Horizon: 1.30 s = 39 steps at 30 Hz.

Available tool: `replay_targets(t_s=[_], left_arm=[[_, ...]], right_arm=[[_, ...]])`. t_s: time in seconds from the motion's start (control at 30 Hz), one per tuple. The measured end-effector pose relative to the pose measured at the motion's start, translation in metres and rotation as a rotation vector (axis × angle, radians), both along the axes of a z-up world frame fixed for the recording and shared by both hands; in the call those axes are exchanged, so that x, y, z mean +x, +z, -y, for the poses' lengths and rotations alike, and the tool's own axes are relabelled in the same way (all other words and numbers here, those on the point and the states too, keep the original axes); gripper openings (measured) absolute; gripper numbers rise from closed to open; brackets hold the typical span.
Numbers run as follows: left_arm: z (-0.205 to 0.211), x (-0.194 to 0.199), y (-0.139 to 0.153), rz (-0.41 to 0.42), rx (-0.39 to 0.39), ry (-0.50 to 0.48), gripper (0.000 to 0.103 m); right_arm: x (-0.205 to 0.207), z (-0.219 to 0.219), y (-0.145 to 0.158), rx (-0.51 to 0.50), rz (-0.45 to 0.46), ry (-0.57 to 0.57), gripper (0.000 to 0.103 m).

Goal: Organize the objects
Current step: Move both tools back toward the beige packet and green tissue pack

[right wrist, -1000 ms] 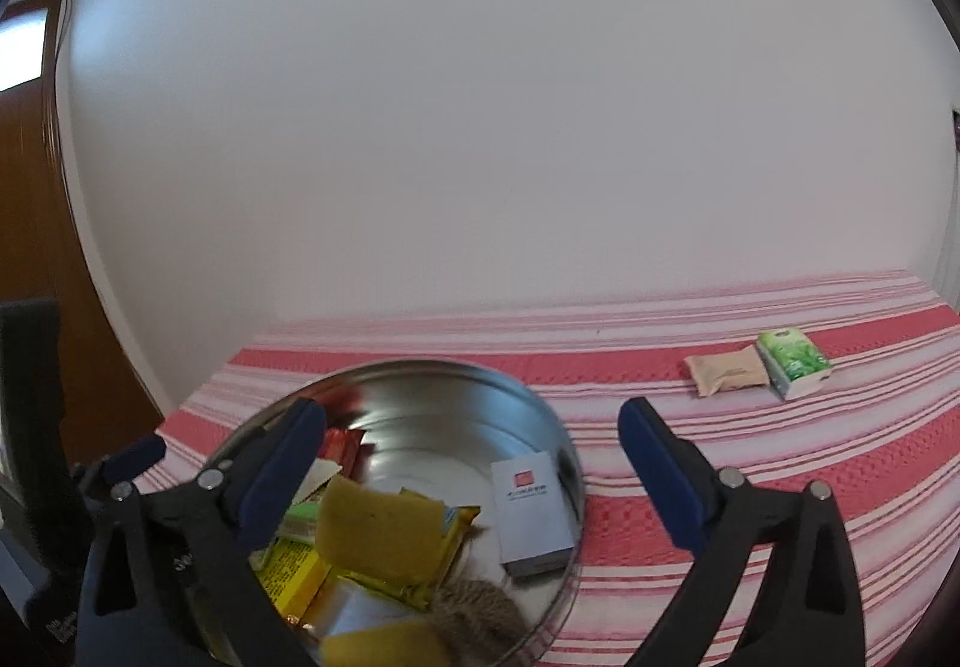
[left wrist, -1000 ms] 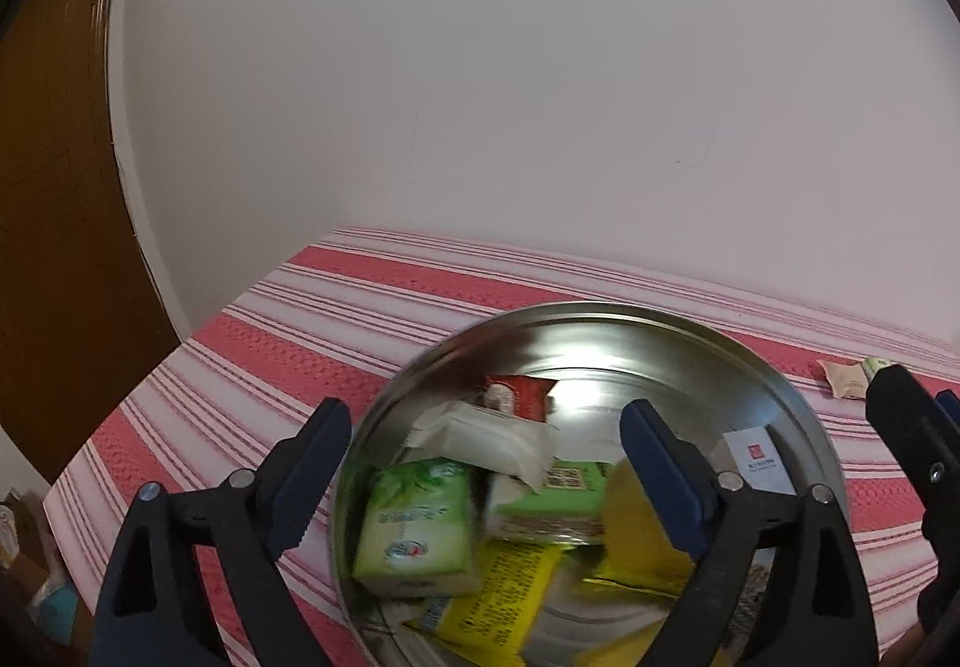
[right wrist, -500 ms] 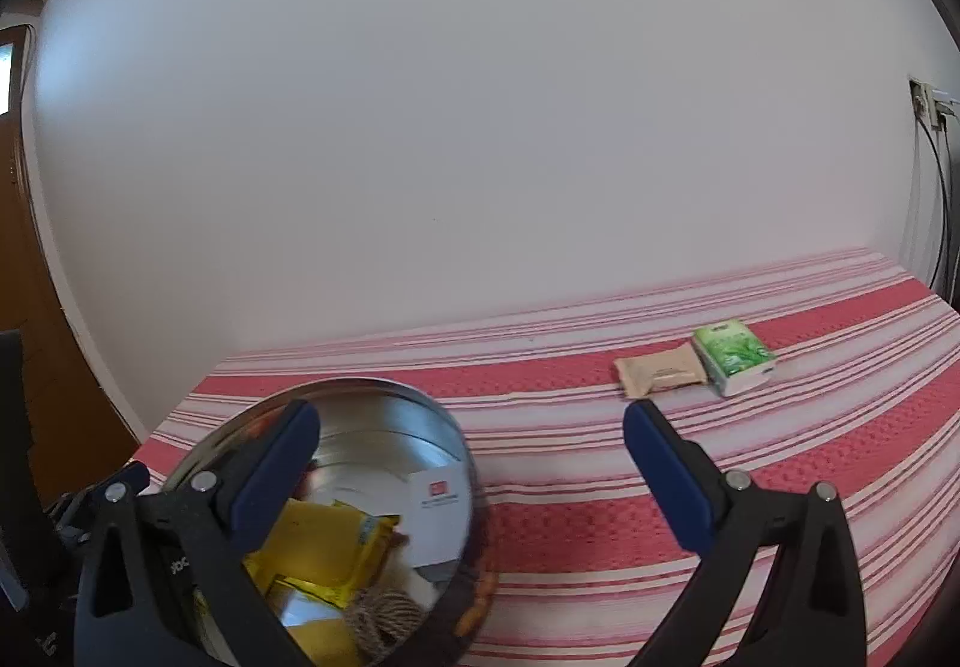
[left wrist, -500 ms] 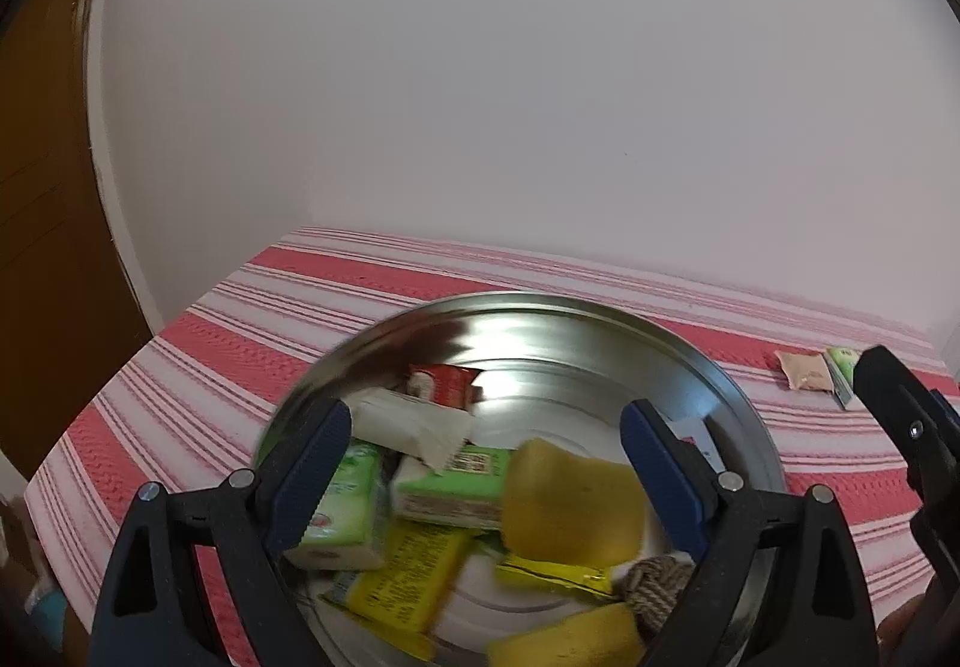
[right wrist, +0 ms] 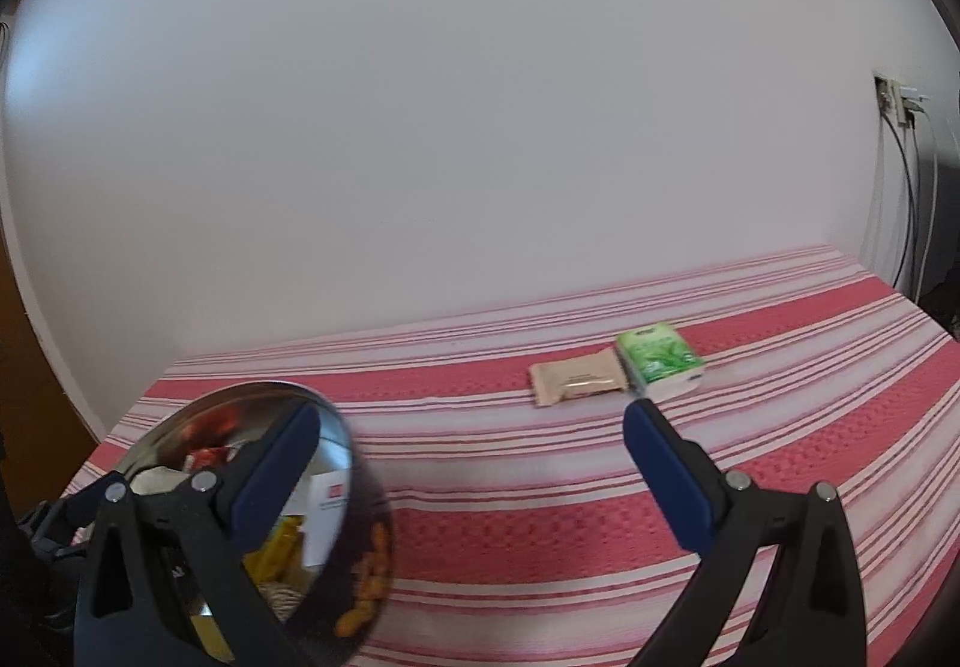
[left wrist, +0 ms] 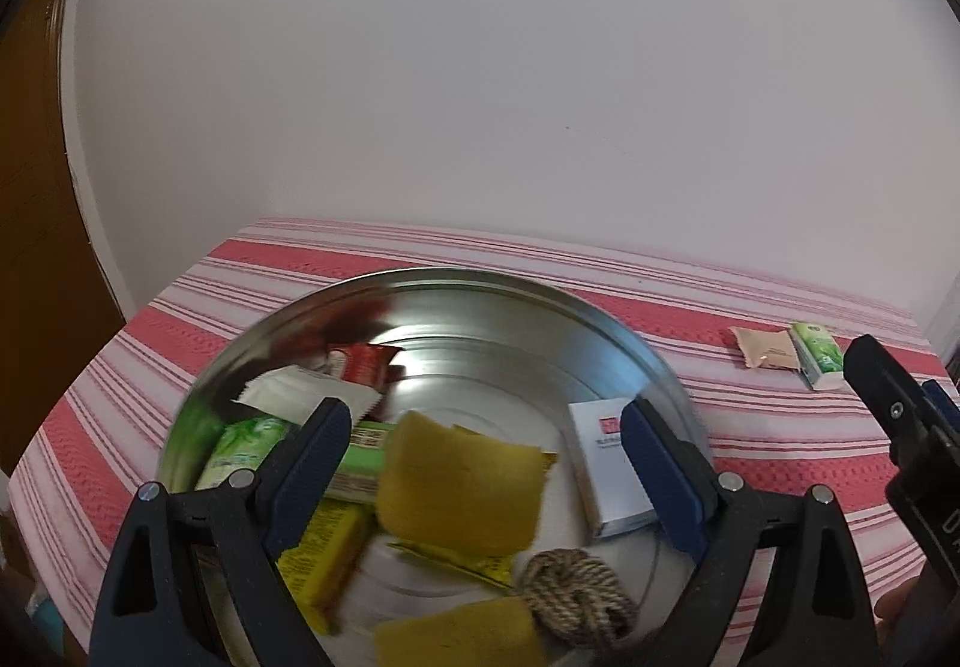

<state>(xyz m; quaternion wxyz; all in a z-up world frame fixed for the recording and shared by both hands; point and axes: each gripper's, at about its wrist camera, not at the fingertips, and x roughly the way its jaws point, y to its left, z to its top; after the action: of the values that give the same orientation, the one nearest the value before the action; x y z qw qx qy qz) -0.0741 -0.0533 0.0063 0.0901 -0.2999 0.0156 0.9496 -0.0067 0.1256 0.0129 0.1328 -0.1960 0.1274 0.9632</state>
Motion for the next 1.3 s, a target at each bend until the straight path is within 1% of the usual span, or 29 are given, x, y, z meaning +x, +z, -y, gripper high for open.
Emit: replay_targets(t_s=[0.17,0.27,0.53,0.77,0.93,1.1,1.2,1.3], left_arm=[[-0.023,0.005,-0.001,-0.020,-0.028,-0.034,0.093],[-0.037,0.007,-0.001,-0.032,-0.026,-0.053,0.093],[-0.070,0.010,-0.009,-0.014,-0.023,-0.102,0.093],[-0.101,0.017,-0.012,-0.040,-0.041,-0.145,0.093],[-0.125,0.016,-0.012,-0.034,-0.041,-0.177,0.093],[-0.149,0.020,-0.014,-0.044,-0.058,-0.218,0.093],[-0.161,0.018,-0.018,-0.036,-0.070,-0.238,0.093],[-0.170,0.014,-0.023,-0.008,-0.072,-0.253,0.093]], right_arm=[[0.003,-0.019,-0.005,0.025,0.014,-0.038,0.103],[0.005,-0.034,-0.008,0.033,0.025,-0.064,0.103],[0.016,-0.066,-0.017,0.057,0.045,-0.138,0.103],[0.021,-0.084,-0.022,0.090,0.065,-0.166,0.103],[0.018,-0.094,-0.023,0.106,0.081,-0.188,0.103],[0.018,-0.120,-0.027,0.120,0.095,-0.221,0.103],[0.020,-0.134,-0.028,0.119,0.097,-0.246,0.103],[0.019,-0.145,-0.031,0.109,0.109,-0.259,0.103]])
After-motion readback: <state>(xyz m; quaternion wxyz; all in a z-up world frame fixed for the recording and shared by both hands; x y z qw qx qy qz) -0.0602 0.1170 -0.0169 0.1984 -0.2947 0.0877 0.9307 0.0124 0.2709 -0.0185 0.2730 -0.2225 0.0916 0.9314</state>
